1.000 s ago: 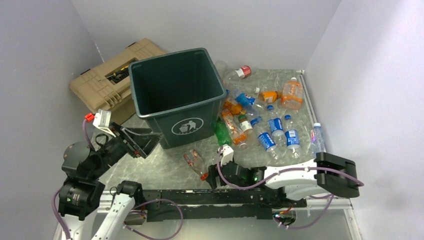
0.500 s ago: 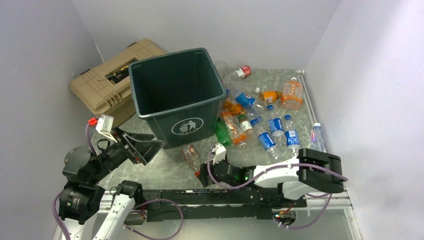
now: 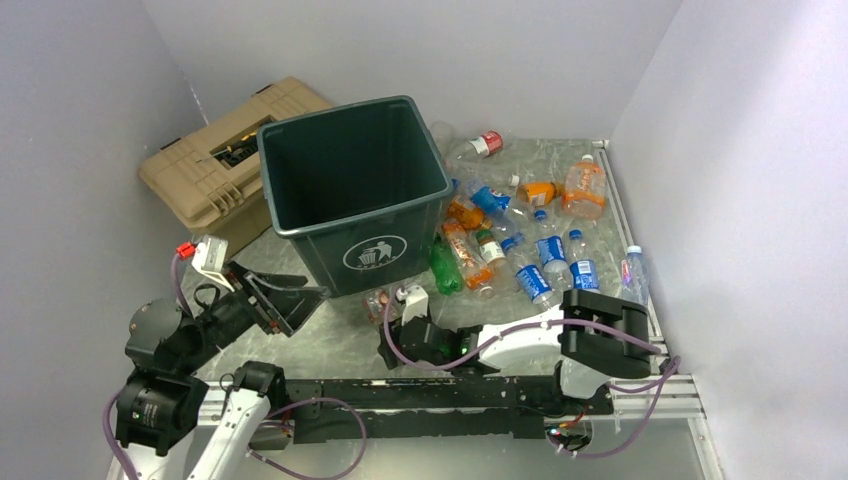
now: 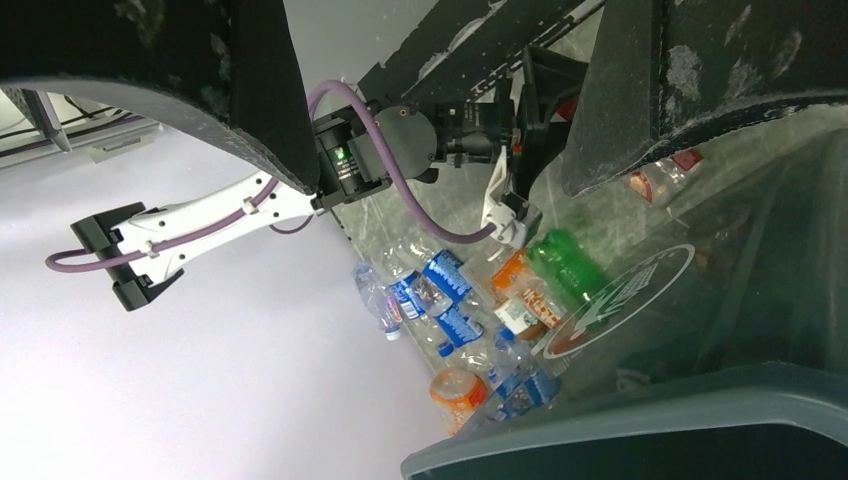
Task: Put the plastic bottles in the bin
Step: Pick up the plastic bottle at the center of the board.
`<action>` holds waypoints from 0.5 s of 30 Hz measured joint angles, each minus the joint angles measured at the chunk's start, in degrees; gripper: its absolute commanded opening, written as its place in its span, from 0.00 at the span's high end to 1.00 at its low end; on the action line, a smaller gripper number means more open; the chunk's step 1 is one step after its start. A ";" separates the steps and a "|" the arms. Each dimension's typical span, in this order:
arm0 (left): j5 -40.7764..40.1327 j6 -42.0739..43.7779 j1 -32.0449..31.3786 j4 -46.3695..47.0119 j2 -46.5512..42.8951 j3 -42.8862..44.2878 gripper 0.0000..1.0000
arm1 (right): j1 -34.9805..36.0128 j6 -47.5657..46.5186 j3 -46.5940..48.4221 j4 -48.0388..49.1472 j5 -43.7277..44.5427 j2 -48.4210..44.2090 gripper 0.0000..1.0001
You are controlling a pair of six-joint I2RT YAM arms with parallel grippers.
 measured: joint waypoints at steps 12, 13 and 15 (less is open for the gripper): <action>-0.68 0.04 0.00 -2.47 0.02 0.00 0.03 | 0.00 0.63 3.10 -3.08 3.06 2.91 0.67; -0.68 0.04 0.00 -2.47 0.02 0.00 0.03 | 0.07 0.68 3.10 -3.43 3.10 2.71 0.71; -0.70 0.07 0.00 -2.47 0.07 0.11 0.03 | 0.31 0.35 2.91 -5.03 2.99 1.62 0.76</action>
